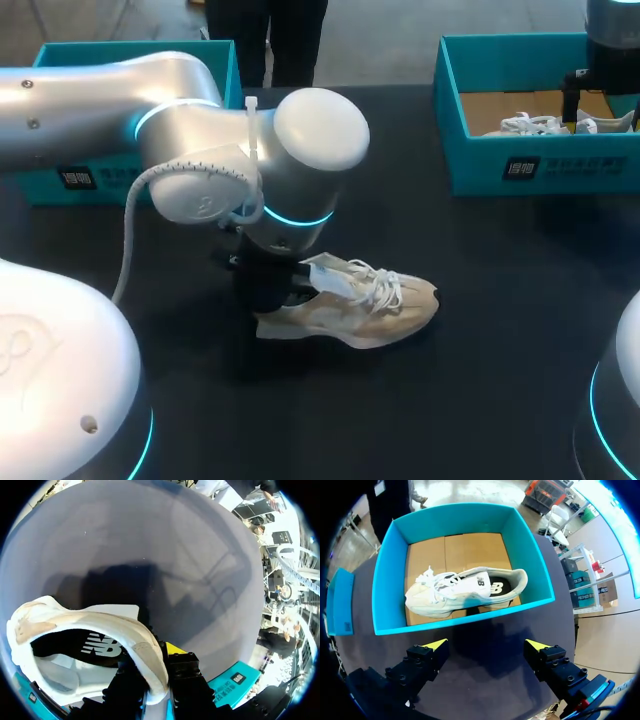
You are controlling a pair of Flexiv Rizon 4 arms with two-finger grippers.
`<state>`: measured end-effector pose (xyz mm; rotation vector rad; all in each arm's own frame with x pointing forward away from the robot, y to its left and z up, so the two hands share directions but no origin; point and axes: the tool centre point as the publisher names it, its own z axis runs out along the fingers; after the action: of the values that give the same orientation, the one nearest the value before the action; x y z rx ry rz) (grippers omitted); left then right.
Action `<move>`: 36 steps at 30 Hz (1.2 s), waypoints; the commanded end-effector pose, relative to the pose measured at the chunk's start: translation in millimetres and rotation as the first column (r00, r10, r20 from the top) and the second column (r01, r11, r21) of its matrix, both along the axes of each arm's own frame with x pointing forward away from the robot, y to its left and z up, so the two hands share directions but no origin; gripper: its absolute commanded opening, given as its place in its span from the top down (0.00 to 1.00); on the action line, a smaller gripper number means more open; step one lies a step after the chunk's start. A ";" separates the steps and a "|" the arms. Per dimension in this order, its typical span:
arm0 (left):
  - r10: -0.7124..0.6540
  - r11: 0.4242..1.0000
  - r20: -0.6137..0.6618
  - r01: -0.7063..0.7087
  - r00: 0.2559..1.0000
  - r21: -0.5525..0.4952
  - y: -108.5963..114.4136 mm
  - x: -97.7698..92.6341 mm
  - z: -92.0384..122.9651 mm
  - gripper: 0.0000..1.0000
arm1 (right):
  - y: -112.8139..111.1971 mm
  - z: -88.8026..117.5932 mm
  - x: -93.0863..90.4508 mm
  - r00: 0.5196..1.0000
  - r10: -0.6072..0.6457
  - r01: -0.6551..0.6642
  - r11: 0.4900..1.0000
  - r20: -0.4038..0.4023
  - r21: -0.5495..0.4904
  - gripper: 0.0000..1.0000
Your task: Take the shoe out of the shoebox, open the shoe tongue, remove and reinsert the insole, then place the shoe into the shoebox
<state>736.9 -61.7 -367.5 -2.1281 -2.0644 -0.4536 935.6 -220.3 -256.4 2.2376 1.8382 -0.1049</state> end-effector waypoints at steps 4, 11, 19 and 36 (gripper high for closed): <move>-0.002 1.000 -0.017 0.002 1.000 0.005 -0.6 1.4 -3.2 0.16 | 0.0 -0.3 -1.1 1.000 -0.001 0.001 1.000 0.003 0.001 0.00; -0.005 0.999 0.005 0.006 1.000 -0.035 -3.9 -2.0 15.2 0.00 | 0.0 -0.3 -1.1 1.000 -0.001 0.001 1.000 0.003 0.001 0.00; -0.015 0.996 0.041 0.019 0.999 -0.082 -9.3 -5.9 47.9 0.00 | 0.0 -0.3 -1.1 1.000 -0.001 0.001 1.000 0.003 0.001 0.00; 0.209 0.965 0.034 -0.201 0.977 -0.166 13.5 -13.3 102.7 0.00 | 0.0 -0.3 -1.1 1.000 -0.001 0.001 1.000 0.003 0.001 0.00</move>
<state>724.9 -63.0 -274.8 -1.9650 -2.3679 -0.3692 935.6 -220.3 -256.4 2.2376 1.8382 -0.1049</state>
